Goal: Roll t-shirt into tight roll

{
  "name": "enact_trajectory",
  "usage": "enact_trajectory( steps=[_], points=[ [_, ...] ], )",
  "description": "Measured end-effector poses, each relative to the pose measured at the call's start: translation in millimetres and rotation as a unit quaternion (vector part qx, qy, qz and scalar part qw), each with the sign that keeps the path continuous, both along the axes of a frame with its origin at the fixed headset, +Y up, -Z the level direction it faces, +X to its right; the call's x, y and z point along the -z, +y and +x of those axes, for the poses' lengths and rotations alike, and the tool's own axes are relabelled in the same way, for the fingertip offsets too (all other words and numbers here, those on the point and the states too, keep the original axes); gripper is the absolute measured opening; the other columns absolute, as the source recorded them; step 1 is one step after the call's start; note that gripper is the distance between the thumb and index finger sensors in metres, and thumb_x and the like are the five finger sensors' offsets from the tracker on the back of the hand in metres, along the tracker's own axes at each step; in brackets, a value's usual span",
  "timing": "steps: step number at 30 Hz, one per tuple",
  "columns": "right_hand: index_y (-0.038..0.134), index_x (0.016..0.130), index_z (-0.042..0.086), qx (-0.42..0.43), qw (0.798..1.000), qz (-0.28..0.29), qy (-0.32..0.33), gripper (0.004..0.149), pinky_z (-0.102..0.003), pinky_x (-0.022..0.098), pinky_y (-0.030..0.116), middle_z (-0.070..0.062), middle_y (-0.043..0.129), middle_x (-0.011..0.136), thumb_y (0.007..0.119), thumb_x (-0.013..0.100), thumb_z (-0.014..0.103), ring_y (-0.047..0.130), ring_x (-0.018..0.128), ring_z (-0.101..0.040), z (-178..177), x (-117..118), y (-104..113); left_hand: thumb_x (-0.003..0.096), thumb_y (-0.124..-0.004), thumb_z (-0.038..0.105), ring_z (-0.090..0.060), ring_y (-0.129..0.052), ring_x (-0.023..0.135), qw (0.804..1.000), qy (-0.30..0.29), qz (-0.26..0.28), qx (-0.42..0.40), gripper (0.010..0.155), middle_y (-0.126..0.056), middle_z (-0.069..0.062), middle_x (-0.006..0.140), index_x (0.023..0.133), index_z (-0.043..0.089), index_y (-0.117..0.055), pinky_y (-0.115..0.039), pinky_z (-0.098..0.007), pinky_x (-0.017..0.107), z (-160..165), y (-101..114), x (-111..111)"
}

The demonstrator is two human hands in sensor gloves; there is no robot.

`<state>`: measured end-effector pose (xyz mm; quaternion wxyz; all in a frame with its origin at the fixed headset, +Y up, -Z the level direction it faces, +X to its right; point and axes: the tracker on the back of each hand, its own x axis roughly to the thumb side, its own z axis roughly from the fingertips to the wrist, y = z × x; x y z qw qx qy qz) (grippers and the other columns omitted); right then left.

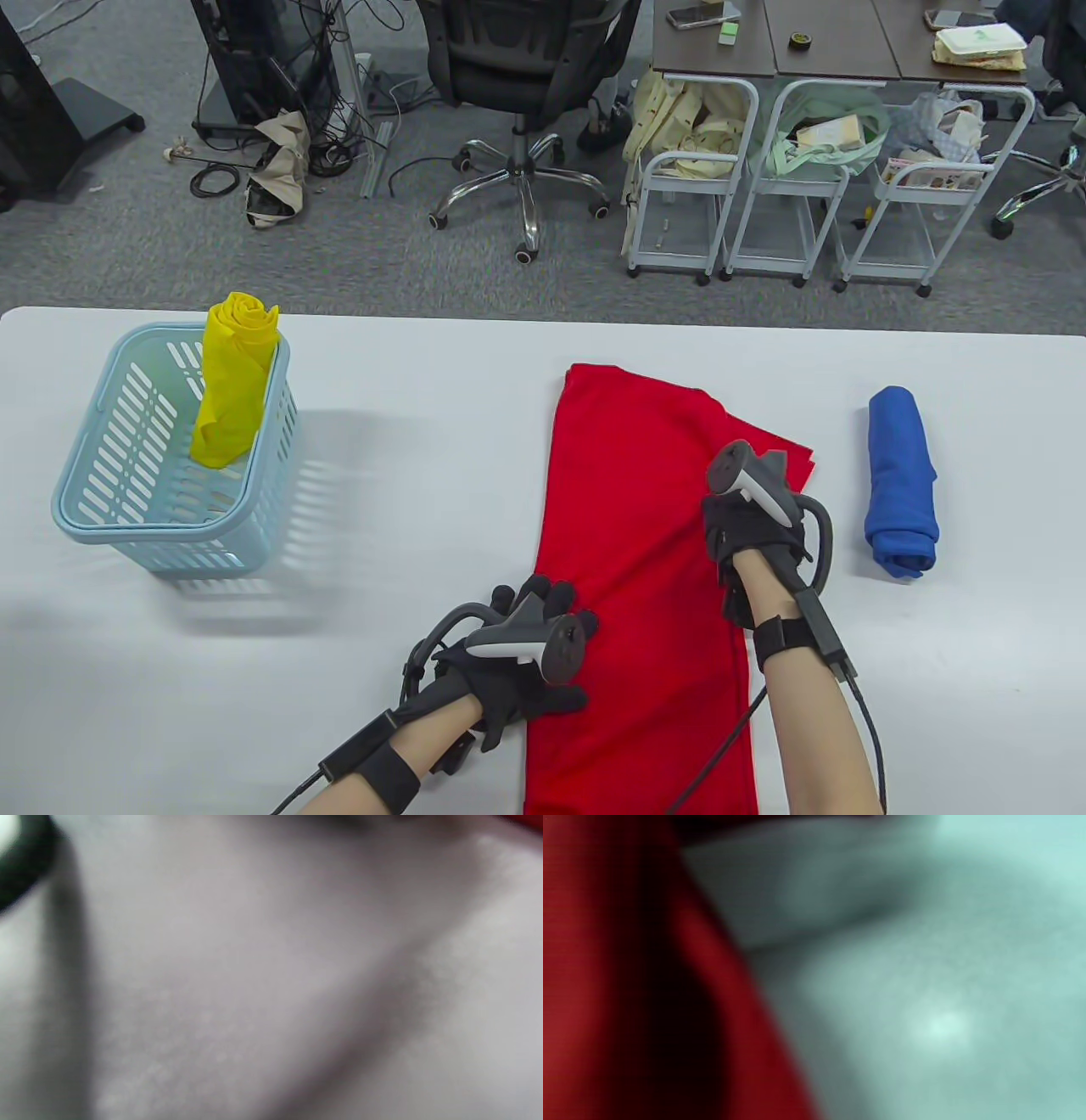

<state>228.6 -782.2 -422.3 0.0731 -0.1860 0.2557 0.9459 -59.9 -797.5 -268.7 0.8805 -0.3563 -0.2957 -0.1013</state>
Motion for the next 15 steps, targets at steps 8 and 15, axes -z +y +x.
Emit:
enact_trajectory(
  steps=[8,15],
  points=[
    [0.014,0.112,0.023,-0.052,0.995,-0.016,-0.085,0.067,-0.059,0.076,0.029,-0.009,0.007,0.117,0.044,0.057,0.045,0.009,0.109,-0.041,29,10,12,0.0462,-0.02,0.073,-0.04,0.025,0.097,1.0,0.0,-0.008,0.0,0.081,0.036,-0.007,0.104,0.099,0.033,0.027,0.002,-0.064,0.069,-1,-1,0],
    [0.037,0.112,0.011,-0.051,0.988,0.007,-0.149,0.076,-0.052,0.068,0.056,-0.02,0.044,0.112,0.067,0.055,0.051,0.063,0.094,-0.039,43,1,29,0.0462,-0.02,0.073,-0.039,0.026,0.097,1.0,0.0,-0.013,-0.001,0.081,0.037,-0.007,0.103,0.098,0.033,0.028,0.003,-0.064,0.069,-1,-1,1]
  ],
)
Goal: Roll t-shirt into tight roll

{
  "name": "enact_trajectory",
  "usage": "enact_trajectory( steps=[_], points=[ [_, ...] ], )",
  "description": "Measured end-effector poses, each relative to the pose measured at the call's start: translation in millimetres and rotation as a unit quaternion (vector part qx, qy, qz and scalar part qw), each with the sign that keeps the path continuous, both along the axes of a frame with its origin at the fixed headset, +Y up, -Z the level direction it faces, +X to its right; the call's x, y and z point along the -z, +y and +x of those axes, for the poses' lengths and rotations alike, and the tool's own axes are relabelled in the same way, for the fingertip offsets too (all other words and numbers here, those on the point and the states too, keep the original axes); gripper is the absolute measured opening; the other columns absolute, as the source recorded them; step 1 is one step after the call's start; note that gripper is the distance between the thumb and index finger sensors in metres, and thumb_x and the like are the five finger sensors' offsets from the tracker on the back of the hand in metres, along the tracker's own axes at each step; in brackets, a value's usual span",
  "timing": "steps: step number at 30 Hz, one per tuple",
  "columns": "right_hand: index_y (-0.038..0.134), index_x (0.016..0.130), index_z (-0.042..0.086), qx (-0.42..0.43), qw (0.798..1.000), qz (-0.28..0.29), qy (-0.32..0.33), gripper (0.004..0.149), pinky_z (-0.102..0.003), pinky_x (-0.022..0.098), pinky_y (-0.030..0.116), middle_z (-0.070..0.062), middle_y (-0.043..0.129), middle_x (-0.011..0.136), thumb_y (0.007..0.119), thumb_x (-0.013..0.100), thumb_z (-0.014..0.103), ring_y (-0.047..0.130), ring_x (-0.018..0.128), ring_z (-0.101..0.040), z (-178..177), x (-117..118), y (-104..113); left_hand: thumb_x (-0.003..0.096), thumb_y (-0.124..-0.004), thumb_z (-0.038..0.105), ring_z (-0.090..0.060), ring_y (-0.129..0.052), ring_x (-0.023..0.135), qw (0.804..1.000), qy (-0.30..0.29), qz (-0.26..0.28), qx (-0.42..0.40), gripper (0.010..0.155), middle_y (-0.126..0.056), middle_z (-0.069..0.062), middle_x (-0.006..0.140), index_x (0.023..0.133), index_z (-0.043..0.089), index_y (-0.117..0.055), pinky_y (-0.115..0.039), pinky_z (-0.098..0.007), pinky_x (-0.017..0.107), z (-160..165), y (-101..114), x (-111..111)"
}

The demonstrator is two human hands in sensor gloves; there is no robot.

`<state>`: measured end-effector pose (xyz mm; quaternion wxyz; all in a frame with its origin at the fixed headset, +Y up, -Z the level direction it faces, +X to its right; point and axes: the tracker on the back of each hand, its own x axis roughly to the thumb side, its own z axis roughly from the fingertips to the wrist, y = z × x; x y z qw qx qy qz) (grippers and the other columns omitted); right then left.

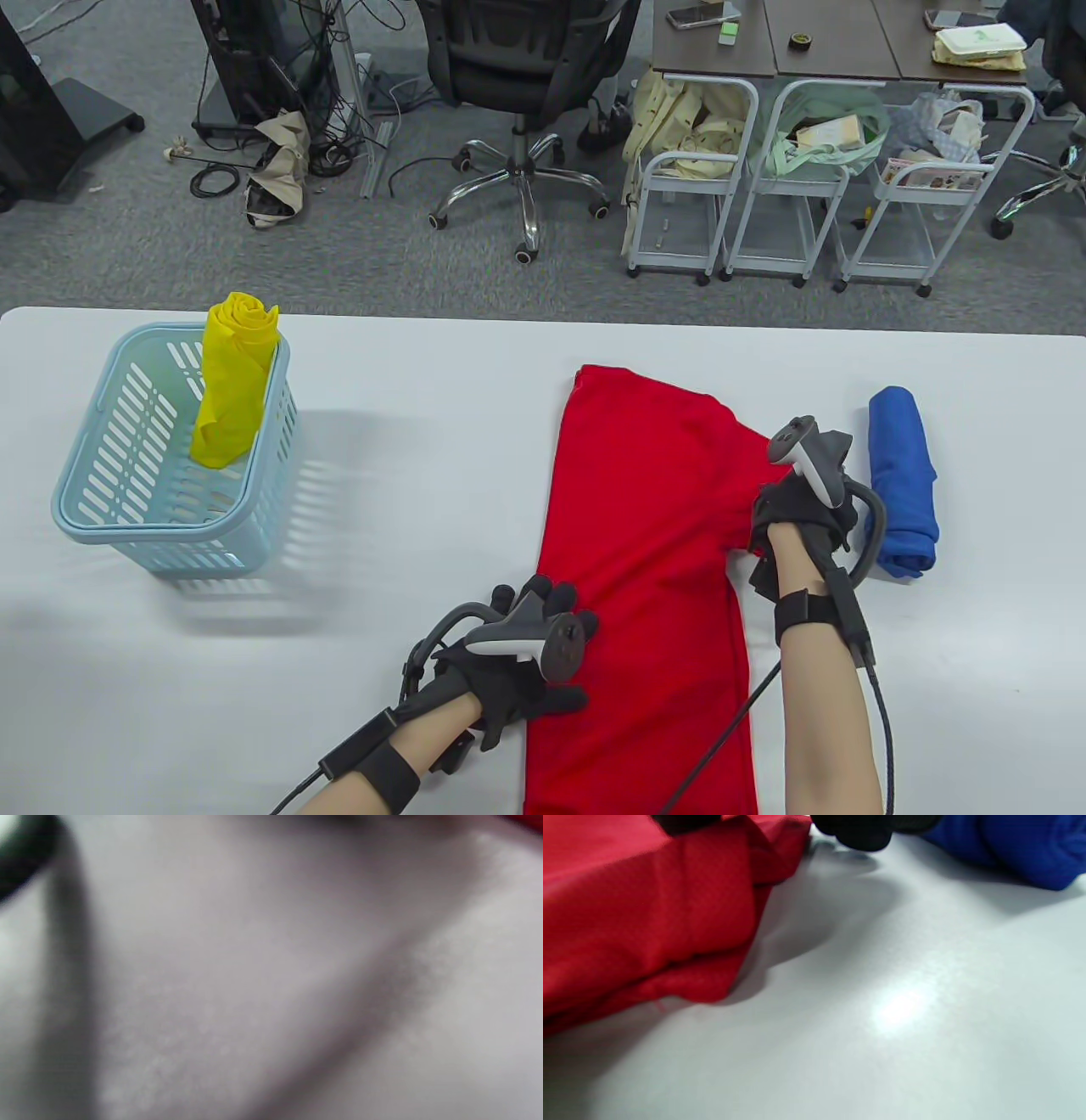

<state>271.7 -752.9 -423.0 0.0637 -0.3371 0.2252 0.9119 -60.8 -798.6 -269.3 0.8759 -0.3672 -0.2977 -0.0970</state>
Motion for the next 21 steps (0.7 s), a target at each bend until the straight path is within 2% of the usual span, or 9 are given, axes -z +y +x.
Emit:
enact_trajectory(
  steps=[3,5,8,10,13,17,19,21],
  points=[
    [0.041,0.11,0.009,-0.031,0.999,-0.009,-0.004,0.081,-0.051,0.065,0.059,-0.022,0.048,0.106,0.073,0.051,0.055,0.068,0.086,-0.034,-4,0,-3,0.0461,-0.02,0.073,-0.039,0.026,0.097,1.0,0.0,0.0,0.0,0.081,0.037,-0.007,0.103,0.098,0.033,0.028,0.003,-0.064,0.069,0,0,0],
    [0.047,0.107,0.011,-0.033,0.999,0.002,-0.002,0.074,-0.048,0.061,0.065,-0.018,0.061,0.099,0.074,0.051,0.052,0.077,0.079,-0.027,-9,2,-2,0.0461,-0.02,0.073,-0.039,0.026,0.097,1.0,0.001,0.0,0.0,0.081,0.037,-0.007,0.103,0.098,0.034,0.028,0.003,-0.064,0.069,0,0,0],
    [0.062,0.098,0.014,-0.04,0.999,0.018,0.005,0.056,-0.042,0.053,0.076,-0.009,0.079,0.086,0.079,0.051,0.041,0.091,0.065,-0.017,-16,5,0,0.0461,-0.021,0.073,-0.039,0.026,0.097,1.0,0.002,0.0,0.0,0.081,0.037,-0.007,0.103,0.098,0.034,0.028,0.003,-0.064,0.069,0,0,0],
    [0.068,0.092,0.017,-0.029,0.999,0.033,0.003,0.048,-0.041,0.05,0.079,-0.005,0.084,0.08,0.081,0.051,0.037,0.094,0.058,-0.014,-18,6,1,0.046,-0.021,0.073,-0.039,0.026,0.097,1.0,0.002,-0.001,-0.001,0.081,0.037,-0.007,0.103,0.098,0.034,0.028,0.003,-0.064,0.069,0,0,0],
    [0.07,0.09,0.018,-0.006,0.999,0.035,0.001,0.045,-0.04,0.049,0.081,-0.004,0.086,0.079,0.081,0.051,0.037,0.096,0.055,-0.012,-14,4,5,0.0461,-0.021,0.072,-0.039,0.026,0.097,1.0,0.002,0.0,0.0,0.081,0.037,-0.007,0.103,0.098,0.034,0.028,0.003,-0.064,0.069,0,0,0],
    [0.067,0.092,0.018,0.094,0.991,0.098,-0.005,0.045,-0.039,0.048,0.081,-0.003,0.083,0.081,0.077,0.053,0.038,0.095,0.054,-0.011,-14,-1,30,0.046,-0.021,0.072,-0.039,0.026,0.097,1.0,0.002,0.0,0.0,0.081,0.037,-0.007,0.103,0.098,0.034,0.028,0.003,-0.064,0.069,0,0,0],
    [0.066,0.092,0.018,0.179,0.975,0.129,0.023,0.045,-0.039,0.048,0.081,-0.002,0.082,0.081,0.077,0.053,0.039,0.095,0.054,-0.011,-24,-3,50,0.046,-0.021,0.072,-0.04,0.026,0.097,1.0,0.002,-0.001,-0.001,0.081,0.037,-0.007,0.103,0.098,0.034,0.028,0.003,-0.064,0.069,0,0,0],
    [0.066,0.093,0.016,0.276,0.95,0.119,0.08,0.047,-0.042,0.048,0.081,-0.005,0.082,0.082,0.078,0.052,0.037,0.096,0.056,-0.015,-45,-8,66,0.046,-0.021,0.072,-0.04,0.026,0.097,1.0,0.002,-0.001,-0.001,0.081,0.037,-0.007,0.103,0.098,0.034,0.028,0.003,-0.064,0.069,0,0,0]
  ],
)
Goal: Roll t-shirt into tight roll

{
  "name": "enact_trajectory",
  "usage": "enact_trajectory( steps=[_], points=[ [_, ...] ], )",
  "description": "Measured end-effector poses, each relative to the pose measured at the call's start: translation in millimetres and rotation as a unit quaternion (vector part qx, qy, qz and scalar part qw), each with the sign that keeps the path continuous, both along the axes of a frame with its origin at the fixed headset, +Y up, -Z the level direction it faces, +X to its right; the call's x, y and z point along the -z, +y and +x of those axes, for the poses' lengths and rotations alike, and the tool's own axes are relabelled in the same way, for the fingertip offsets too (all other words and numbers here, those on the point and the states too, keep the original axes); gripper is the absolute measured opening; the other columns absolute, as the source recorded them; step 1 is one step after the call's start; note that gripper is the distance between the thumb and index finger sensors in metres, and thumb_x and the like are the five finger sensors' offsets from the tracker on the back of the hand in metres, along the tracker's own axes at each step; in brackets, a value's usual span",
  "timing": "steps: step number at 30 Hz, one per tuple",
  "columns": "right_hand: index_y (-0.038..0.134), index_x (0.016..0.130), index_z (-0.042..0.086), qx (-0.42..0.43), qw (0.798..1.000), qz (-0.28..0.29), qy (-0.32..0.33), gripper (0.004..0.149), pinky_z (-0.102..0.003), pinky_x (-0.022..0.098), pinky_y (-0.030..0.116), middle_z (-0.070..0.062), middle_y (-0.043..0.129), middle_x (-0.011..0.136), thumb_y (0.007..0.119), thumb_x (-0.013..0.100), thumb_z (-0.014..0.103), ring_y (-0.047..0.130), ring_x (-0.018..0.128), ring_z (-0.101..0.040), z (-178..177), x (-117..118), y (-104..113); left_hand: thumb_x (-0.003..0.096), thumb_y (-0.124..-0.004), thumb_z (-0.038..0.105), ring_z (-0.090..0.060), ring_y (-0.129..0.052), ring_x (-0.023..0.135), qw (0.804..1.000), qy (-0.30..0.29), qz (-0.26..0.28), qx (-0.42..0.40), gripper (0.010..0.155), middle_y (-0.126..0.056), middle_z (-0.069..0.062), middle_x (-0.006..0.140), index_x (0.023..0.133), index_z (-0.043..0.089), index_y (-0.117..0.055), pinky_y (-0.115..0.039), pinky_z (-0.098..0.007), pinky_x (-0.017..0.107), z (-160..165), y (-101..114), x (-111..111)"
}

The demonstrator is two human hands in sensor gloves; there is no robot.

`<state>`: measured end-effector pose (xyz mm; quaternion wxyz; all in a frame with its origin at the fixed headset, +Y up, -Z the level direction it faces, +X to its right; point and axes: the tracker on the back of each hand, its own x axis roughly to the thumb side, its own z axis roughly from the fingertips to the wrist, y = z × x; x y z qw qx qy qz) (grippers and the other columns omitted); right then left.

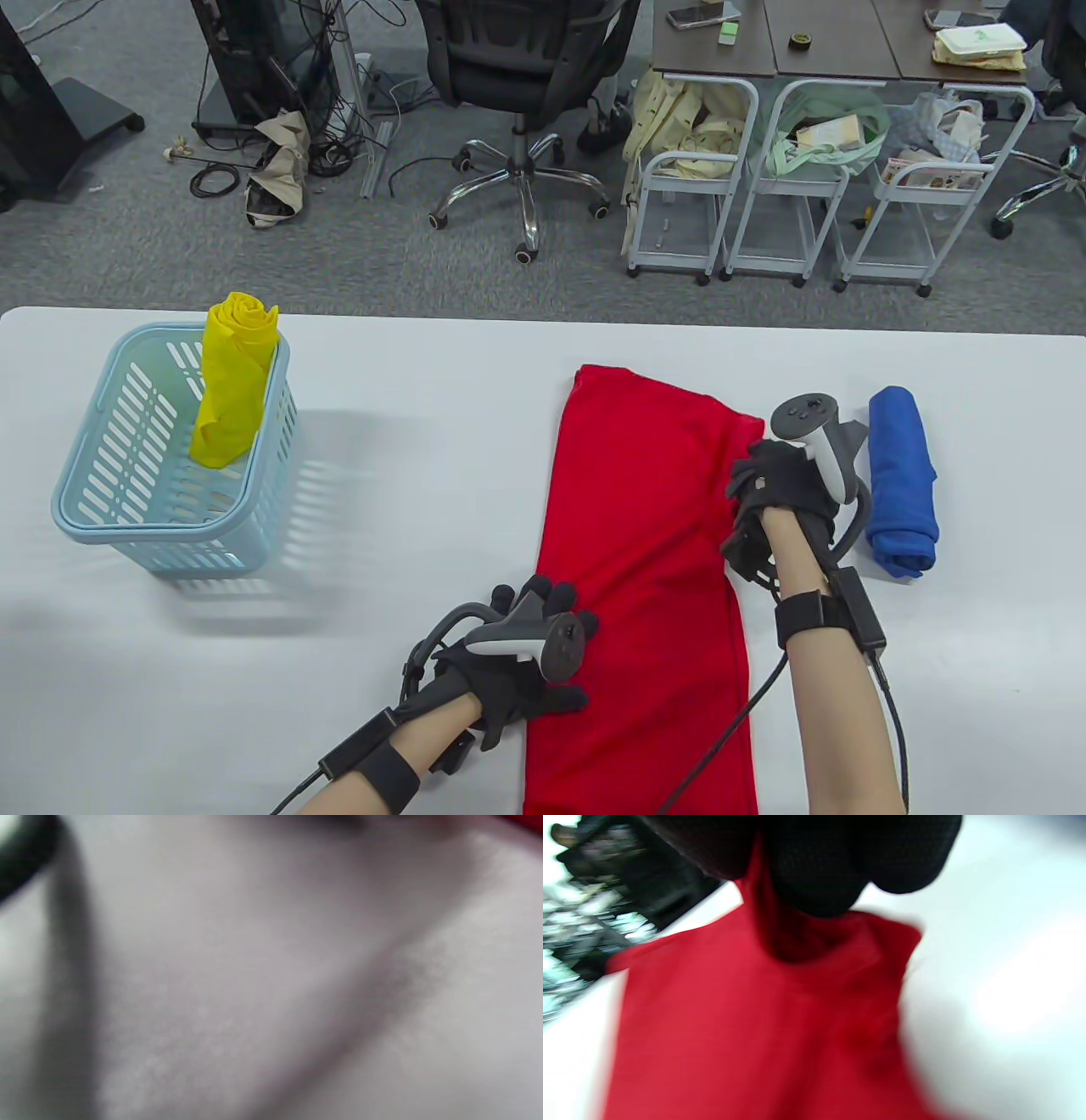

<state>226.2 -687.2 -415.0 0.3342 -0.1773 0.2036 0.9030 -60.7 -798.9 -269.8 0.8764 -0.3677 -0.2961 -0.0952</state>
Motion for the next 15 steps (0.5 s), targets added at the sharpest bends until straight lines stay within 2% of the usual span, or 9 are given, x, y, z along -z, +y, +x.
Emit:
enact_trajectory(
  steps=[1,2,3,5,7,10,11,13,15],
  points=[
    [0.063,0.096,0.013,0.006,1.0,-0.008,0.022,0.054,-0.044,0.049,0.079,-0.01,0.079,0.086,0.078,0.052,0.04,0.095,0.059,-0.019,-6,-2,3,0.0461,-0.021,0.072,-0.04,0.026,0.097,1.0,0.0,0.0,0.0,0.081,0.036,-0.007,0.103,0.098,0.033,0.027,0.003,-0.064,0.069,0,0,0],
    [0.05,0.105,0.008,-0.007,0.996,-0.032,0.08,0.075,-0.046,0.053,0.075,-0.017,0.067,0.097,0.075,0.051,0.053,0.09,0.066,-0.022,-17,-6,10,0.0461,-0.021,0.072,-0.04,0.026,0.097,1.0,0.0,0.001,0.0,0.081,0.036,-0.007,0.103,0.098,0.034,0.027,0.003,-0.064,0.069,0,0,0],
    [0.039,0.11,0.008,-0.038,0.988,-0.033,0.146,0.078,-0.045,0.056,0.074,-0.017,0.061,0.102,0.068,0.055,0.056,0.088,0.071,-0.021,-26,-11,18,0.0461,-0.021,0.072,-0.04,0.026,0.097,1.0,0.0,0.001,0.0,0.081,0.036,-0.007,0.103,0.098,0.034,0.027,0.003,-0.064,0.069,0,0,0],
    [0.035,0.112,0.011,-0.096,0.983,-0.004,0.158,0.074,-0.045,0.058,0.072,-0.015,0.058,0.105,0.062,0.057,0.053,0.086,0.075,-0.022,-33,-17,27,0.0461,-0.021,0.072,-0.04,0.026,0.097,1.0,0.0,0.001,0.0,0.081,0.036,-0.007,0.103,0.098,0.034,0.027,0.003,-0.064,0.069,0,0,0],
    [0.042,0.113,0.017,-0.124,0.98,0.001,0.155,0.064,-0.05,0.063,0.067,-0.015,0.055,0.11,0.059,0.059,0.047,0.08,0.085,-0.031,-35,-20,25,0.0462,-0.021,0.072,-0.039,0.026,0.097,1.0,0.001,0.001,-0.001,0.081,0.036,-0.007,0.103,0.098,0.034,0.027,0.003,-0.064,0.069,0,0,0],
    [0.048,0.113,0.018,-0.135,0.967,-0.033,0.213,0.059,-0.057,0.069,0.056,-0.017,0.045,0.116,0.058,0.059,0.041,0.057,0.104,-0.043,-41,-27,3,0.0463,-0.022,0.073,-0.039,0.025,0.097,1.0,0.003,0.001,-0.003,0.081,0.036,-0.006,0.104,0.099,0.034,0.026,0.003,-0.063,0.069,0,0,0],
    [0.045,0.114,0.016,-0.139,0.958,-0.059,0.242,0.062,-0.06,0.071,0.049,-0.018,0.037,0.118,0.058,0.059,0.041,0.043,0.108,-0.046,-45,-32,-11,0.0465,-0.023,0.073,-0.039,0.025,0.098,1.0,0.003,0.003,-0.004,0.081,0.035,-0.006,0.104,0.099,0.034,0.026,0.002,-0.063,0.07,0,1,1],
    [0.029,0.115,0.013,-0.162,0.93,-0.122,0.307,0.071,-0.061,0.072,0.042,-0.018,0.021,0.117,0.056,0.058,0.046,0.024,0.108,-0.048,-56,-43,-41,0.0467,-0.024,0.073,-0.039,0.022,0.1,1.0,0.003,0.016,-0.007,0.081,0.032,-0.006,0.106,0.101,0.036,0.023,0.0,-0.063,0.071,-2,2,3],
    [0.013,0.113,0.013,-0.201,0.902,-0.167,0.343,0.077,-0.062,0.073,0.037,-0.018,0.006,0.114,0.052,0.058,0.052,0.007,0.105,-0.047,-65,-51,-65,0.0467,-0.026,0.073,-0.038,0.017,0.104,0.999,0.011,0.037,-0.01,0.081,0.027,-0.006,0.11,0.103,0.037,0.019,-0.004,-0.064,0.073,-6,5,8]
  ],
)
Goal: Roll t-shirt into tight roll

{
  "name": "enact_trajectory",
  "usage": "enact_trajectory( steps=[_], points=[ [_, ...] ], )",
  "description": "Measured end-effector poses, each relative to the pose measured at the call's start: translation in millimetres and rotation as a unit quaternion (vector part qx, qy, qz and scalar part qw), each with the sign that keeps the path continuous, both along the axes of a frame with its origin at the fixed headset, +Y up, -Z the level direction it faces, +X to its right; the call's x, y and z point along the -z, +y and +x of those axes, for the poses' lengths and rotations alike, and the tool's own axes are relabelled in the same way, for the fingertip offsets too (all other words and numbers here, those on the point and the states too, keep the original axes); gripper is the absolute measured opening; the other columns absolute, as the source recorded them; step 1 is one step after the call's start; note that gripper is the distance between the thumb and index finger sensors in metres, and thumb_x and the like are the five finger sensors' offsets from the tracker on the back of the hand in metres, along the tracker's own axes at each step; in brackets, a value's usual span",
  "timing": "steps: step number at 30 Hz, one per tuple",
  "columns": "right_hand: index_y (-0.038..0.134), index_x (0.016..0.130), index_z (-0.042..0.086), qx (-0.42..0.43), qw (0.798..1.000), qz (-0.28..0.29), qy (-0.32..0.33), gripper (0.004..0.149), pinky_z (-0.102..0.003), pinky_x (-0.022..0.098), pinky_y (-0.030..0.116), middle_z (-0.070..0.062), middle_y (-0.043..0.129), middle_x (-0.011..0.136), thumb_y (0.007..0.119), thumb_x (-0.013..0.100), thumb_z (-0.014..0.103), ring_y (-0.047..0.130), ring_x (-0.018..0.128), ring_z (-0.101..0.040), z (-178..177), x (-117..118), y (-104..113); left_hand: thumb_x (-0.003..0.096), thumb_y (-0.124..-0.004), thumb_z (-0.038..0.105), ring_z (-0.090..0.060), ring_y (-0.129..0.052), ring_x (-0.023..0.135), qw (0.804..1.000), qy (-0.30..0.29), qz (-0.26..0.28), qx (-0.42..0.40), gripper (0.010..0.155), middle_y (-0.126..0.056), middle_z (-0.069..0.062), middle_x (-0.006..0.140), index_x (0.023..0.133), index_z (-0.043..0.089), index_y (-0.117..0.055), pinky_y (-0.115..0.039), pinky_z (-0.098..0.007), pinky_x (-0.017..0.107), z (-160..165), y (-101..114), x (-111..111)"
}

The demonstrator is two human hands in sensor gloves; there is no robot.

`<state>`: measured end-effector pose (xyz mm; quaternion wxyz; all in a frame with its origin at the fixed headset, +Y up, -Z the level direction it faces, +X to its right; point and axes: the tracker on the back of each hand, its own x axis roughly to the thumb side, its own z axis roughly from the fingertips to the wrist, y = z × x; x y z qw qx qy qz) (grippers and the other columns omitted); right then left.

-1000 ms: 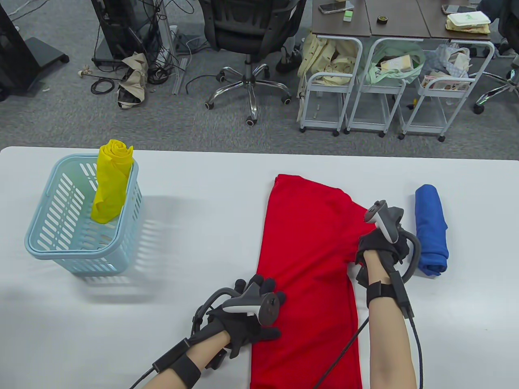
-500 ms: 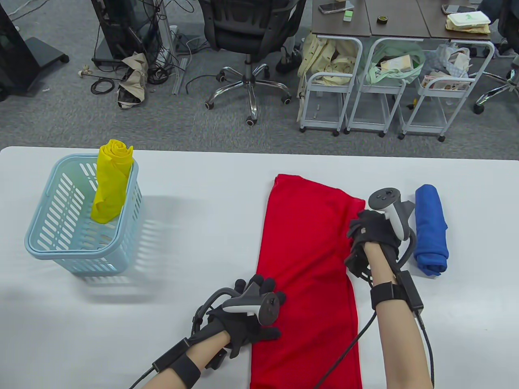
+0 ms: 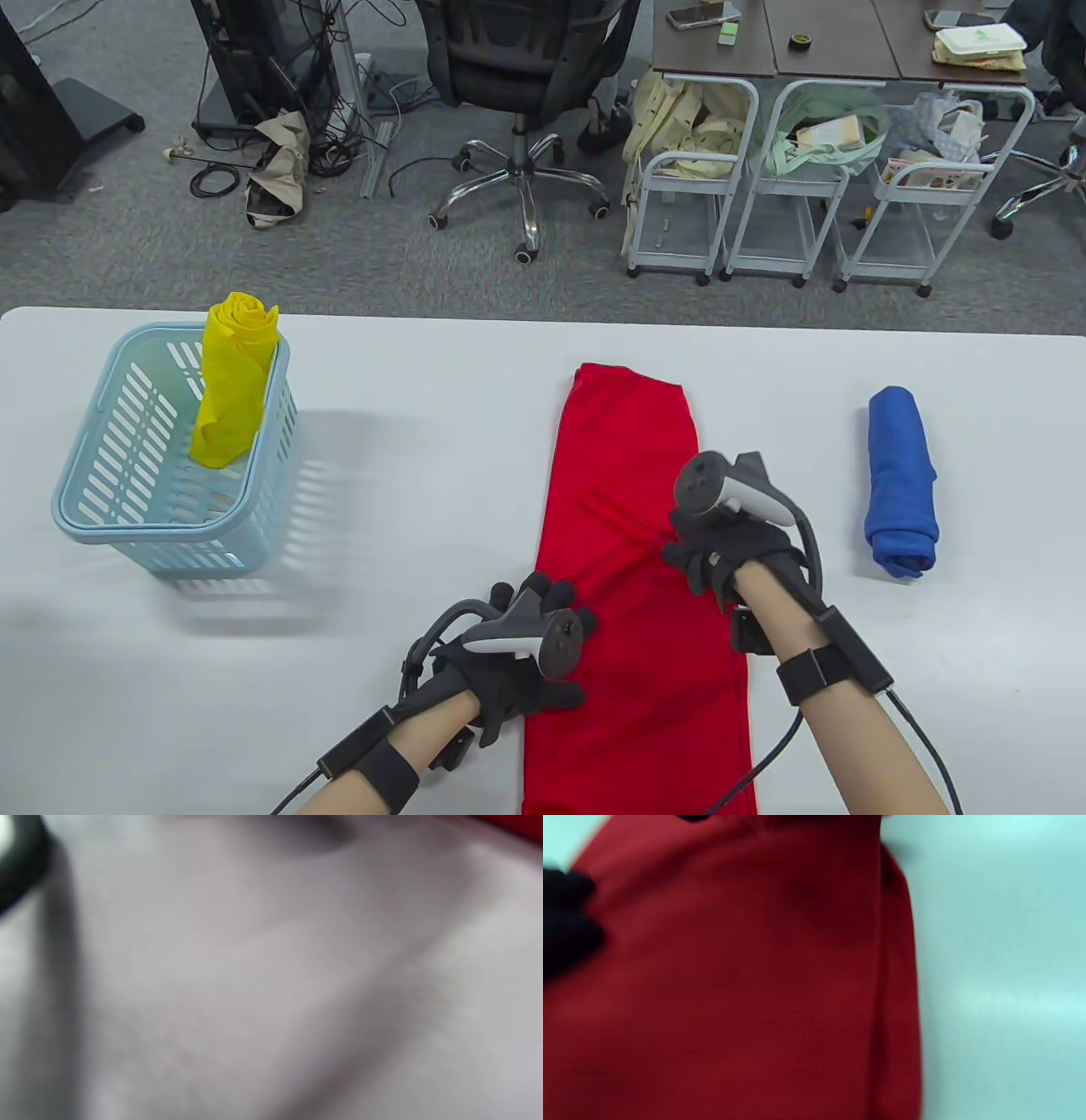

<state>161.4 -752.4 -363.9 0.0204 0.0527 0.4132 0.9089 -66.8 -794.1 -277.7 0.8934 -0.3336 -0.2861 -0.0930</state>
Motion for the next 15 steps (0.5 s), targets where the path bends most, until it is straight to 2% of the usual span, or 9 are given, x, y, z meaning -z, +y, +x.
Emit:
enact_trajectory(
  steps=[2,4,6,10,13,15],
  points=[
    [-0.003,0.107,0.015,-0.035,0.999,0.016,0.01,0.08,-0.062,0.073,0.03,-0.016,-0.009,0.108,0.047,0.058,0.054,-0.007,0.1,-0.045,-6,1,-11,0.0476,-0.028,0.072,-0.039,0.012,0.106,1.0,0.017,0.023,-0.001,0.08,0.021,-0.006,0.114,0.106,0.038,0.014,-0.007,-0.064,0.074,-6,3,5],
    [-0.005,0.106,0.017,-0.052,0.998,0.039,0.009,0.08,-0.062,0.074,0.025,-0.014,-0.011,0.108,0.046,0.058,0.055,-0.009,0.101,-0.043,-8,10,-15,0.0497,-0.028,0.07,-0.04,0.008,0.107,0.998,0.037,0.041,0.007,0.077,0.017,-0.008,0.117,0.109,0.037,0.01,-0.009,-0.064,0.075,-13,7,9],
    [-0.009,0.103,0.019,-0.048,0.998,0.035,-0.007,0.079,-0.061,0.075,0.021,-0.011,-0.016,0.106,0.045,0.057,0.055,-0.014,0.1,-0.04,-7,24,-19,0.053,-0.028,0.065,-0.04,0.005,0.109,0.997,0.058,0.058,0.007,0.072,0.013,-0.008,0.119,0.111,0.037,0.005,-0.011,-0.064,0.076,-20,9,12],
    [-0.01,0.102,0.026,-0.03,0.998,0.041,-0.048,0.076,-0.059,0.076,0.016,-0.004,-0.021,0.105,0.046,0.057,0.053,-0.02,0.099,-0.034,-4,47,-21,0.0539,-0.029,0.064,-0.04,-0.001,0.111,0.996,0.068,0.06,0.006,0.072,0.006,-0.008,0.121,0.112,0.036,0.002,-0.017,-0.064,0.078,-26,11,13],
    [-0.008,0.103,0.027,-0.012,0.997,0.052,-0.06,0.075,-0.058,0.076,0.013,-0.003,-0.02,0.105,0.046,0.058,0.051,-0.019,0.1,-0.033,-1,46,-13,0.0532,-0.031,0.066,-0.04,-0.001,0.111,0.996,0.066,0.056,-0.005,0.074,0.006,-0.009,0.121,0.113,0.035,0.0,-0.018,-0.064,0.078,-27,14,10],
    [-0.006,0.105,0.025,0.016,0.995,0.079,-0.062,0.076,-0.059,0.076,0.014,-0.005,-0.019,0.106,0.048,0.058,0.051,-0.018,0.1,-0.035,2,34,-1,0.0532,-0.033,0.067,-0.042,-0.003,0.111,0.997,0.063,0.046,-0.031,0.076,0.006,-0.01,0.121,0.113,0.034,0.0,-0.021,-0.065,0.078,-25,19,7]
  ],
)
